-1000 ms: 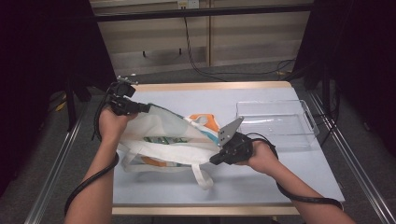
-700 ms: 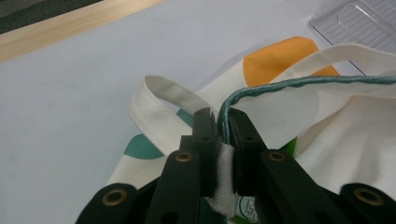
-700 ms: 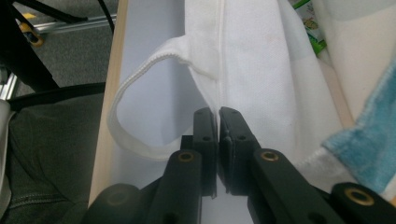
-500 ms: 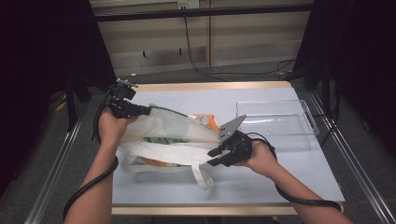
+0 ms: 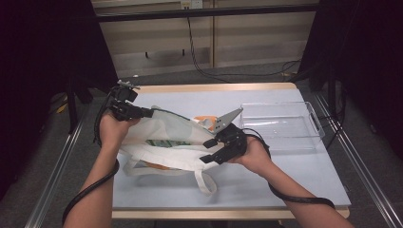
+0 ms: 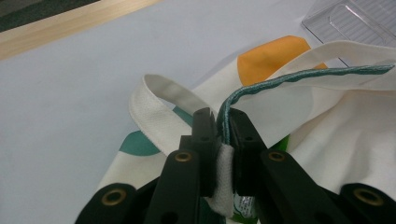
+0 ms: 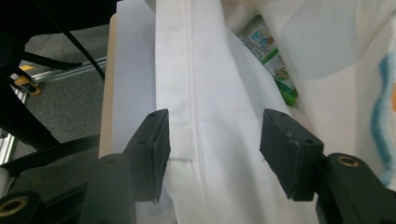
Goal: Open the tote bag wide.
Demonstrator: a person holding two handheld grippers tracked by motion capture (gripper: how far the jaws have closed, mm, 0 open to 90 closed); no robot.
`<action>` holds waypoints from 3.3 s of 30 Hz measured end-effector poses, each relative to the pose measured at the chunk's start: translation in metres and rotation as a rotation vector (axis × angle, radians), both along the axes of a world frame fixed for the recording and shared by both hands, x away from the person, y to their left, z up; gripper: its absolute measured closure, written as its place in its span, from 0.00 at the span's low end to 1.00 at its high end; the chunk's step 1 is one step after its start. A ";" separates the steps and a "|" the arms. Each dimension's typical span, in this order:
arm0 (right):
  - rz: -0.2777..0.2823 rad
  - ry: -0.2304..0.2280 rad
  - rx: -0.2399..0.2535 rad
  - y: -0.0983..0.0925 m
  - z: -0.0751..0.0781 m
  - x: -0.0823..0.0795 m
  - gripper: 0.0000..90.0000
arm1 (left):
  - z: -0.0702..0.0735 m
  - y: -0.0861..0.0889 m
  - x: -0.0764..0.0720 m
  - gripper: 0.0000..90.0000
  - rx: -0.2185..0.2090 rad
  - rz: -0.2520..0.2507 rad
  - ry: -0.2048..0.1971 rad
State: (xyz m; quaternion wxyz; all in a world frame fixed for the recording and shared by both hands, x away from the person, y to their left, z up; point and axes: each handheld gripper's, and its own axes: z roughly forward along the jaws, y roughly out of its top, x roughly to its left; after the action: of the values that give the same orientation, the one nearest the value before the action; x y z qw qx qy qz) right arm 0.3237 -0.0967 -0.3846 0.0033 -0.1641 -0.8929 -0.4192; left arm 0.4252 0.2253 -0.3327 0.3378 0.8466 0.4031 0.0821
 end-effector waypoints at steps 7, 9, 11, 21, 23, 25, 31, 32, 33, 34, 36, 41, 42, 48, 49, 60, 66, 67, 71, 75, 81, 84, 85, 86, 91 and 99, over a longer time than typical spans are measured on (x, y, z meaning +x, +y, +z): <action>-0.021 -0.002 0.006 0.004 -0.006 0.000 0.44 | -0.001 -0.003 0.000 0.92 0.003 0.004 -0.003; -0.020 -0.014 0.000 0.004 -0.007 0.000 0.44 | -0.001 -0.004 -0.001 0.92 -0.008 0.015 -0.005; -0.025 -0.011 -0.007 0.005 -0.008 0.000 0.44 | -0.001 -0.003 -0.002 0.92 0.006 0.002 -0.003; 0.010 -0.033 0.007 0.013 -0.001 -0.012 0.39 | 0.002 -0.006 -0.005 0.92 0.028 0.001 -0.008; 0.027 -0.025 0.006 0.015 -0.002 -0.013 0.39 | 0.003 -0.008 -0.005 0.92 0.012 0.004 -0.006; 0.027 -0.015 0.006 0.016 -0.003 -0.014 0.39 | 0.003 -0.008 -0.005 0.92 0.013 0.002 -0.007; -0.017 -0.015 -0.026 0.017 -0.018 -0.005 0.37 | 0.004 -0.012 -0.006 0.92 0.005 0.001 -0.013; -0.023 -0.019 -0.033 0.017 -0.020 -0.004 0.37 | 0.004 -0.012 -0.006 0.92 0.006 -0.002 -0.013; -0.032 -0.012 -0.038 0.018 -0.021 -0.003 0.37 | 0.004 -0.014 -0.007 0.92 0.005 -0.002 -0.012; -0.049 -0.012 -0.045 0.019 -0.023 -0.001 0.36 | 0.004 -0.013 -0.005 0.92 0.026 -0.014 -0.012; -0.053 -0.014 -0.044 0.020 -0.024 0.000 0.36 | 0.004 -0.013 -0.005 0.92 0.018 -0.014 -0.005; -0.046 0.017 -0.072 0.028 -0.032 0.007 0.39 | 0.002 -0.013 -0.003 0.92 0.019 -0.021 0.006; -0.046 0.017 -0.072 0.028 -0.032 0.007 0.39 | 0.001 -0.014 -0.004 0.92 0.011 -0.012 0.007; -0.059 0.055 -0.081 0.033 -0.042 0.011 0.45 | 0.003 -0.017 -0.003 0.92 0.020 -0.021 0.004; -0.061 0.051 -0.089 0.033 -0.043 0.011 0.49 | 0.003 -0.017 -0.003 0.92 0.030 -0.030 0.002; 0.043 -0.003 -0.134 0.030 -0.046 0.002 0.98 | 0.006 -0.020 -0.001 0.92 0.007 0.024 -0.028; 0.068 -0.069 -0.123 0.021 -0.044 -0.010 0.99 | -0.003 -0.020 0.010 0.92 0.008 0.075 -0.022; 0.069 -0.070 -0.126 0.021 -0.045 -0.010 0.99 | -0.005 -0.019 0.012 0.92 0.024 0.076 -0.023; 0.070 -0.075 -0.131 0.020 -0.048 -0.013 0.99 | -0.013 -0.020 0.015 0.92 -0.003 0.110 -0.016; 0.077 -0.081 -0.125 0.020 -0.054 -0.013 0.99 | -0.021 -0.017 0.018 0.92 0.009 0.108 -0.004; 0.078 -0.074 -0.124 0.019 -0.060 -0.014 0.99 | -0.030 -0.016 0.021 0.92 0.023 0.119 -0.006; 0.082 -0.079 -0.129 0.020 -0.063 -0.016 0.99 | -0.034 -0.018 0.021 0.92 -0.002 0.152 -0.012; 0.082 -0.079 -0.129 0.020 -0.063 -0.016 0.99 | -0.035 -0.017 0.022 0.92 -0.002 0.160 -0.018; 0.084 -0.080 -0.131 0.020 -0.065 -0.016 0.99 | -0.035 -0.015 0.023 0.92 0.032 0.121 -0.002; 0.090 -0.073 -0.135 0.020 -0.070 -0.019 1.00 | -0.038 -0.016 0.024 0.92 0.027 0.146 -0.027; 0.090 -0.075 -0.131 0.019 -0.073 -0.024 1.00 | -0.042 -0.018 0.026 0.92 0.034 0.160 -0.048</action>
State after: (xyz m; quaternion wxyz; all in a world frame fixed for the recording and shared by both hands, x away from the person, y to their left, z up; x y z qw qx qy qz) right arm 0.3002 -0.0774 -0.4578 -0.0221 -0.1079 -0.9244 -0.3651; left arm 0.4512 0.2074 -0.3751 0.3255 0.8151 0.4596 0.1360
